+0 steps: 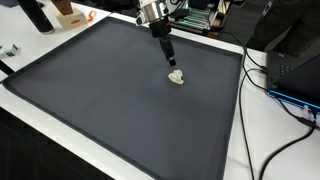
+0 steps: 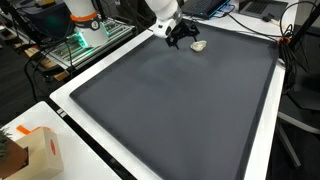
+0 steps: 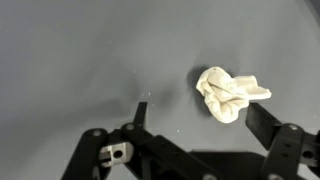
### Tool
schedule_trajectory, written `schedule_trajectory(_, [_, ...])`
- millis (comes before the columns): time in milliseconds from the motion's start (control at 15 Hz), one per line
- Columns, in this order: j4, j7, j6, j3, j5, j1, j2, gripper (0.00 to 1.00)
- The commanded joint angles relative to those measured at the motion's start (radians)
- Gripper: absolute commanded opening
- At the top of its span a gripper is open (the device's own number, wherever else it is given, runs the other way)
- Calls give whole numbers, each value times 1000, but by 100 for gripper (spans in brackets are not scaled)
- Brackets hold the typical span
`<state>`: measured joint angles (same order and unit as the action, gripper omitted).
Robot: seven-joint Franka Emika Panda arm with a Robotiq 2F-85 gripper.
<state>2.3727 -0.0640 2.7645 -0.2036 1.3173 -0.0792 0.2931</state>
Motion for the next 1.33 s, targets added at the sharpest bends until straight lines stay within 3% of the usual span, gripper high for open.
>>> schedule_trajectory(0, [-22,-93,-27,-1,59,32,23,100])
schedule_trajectory(800, [-75,-218,-78,17,-50,64,66,100])
schedule_trajectory(1267, [-115,-165,-104,66,-294,27,83,100])
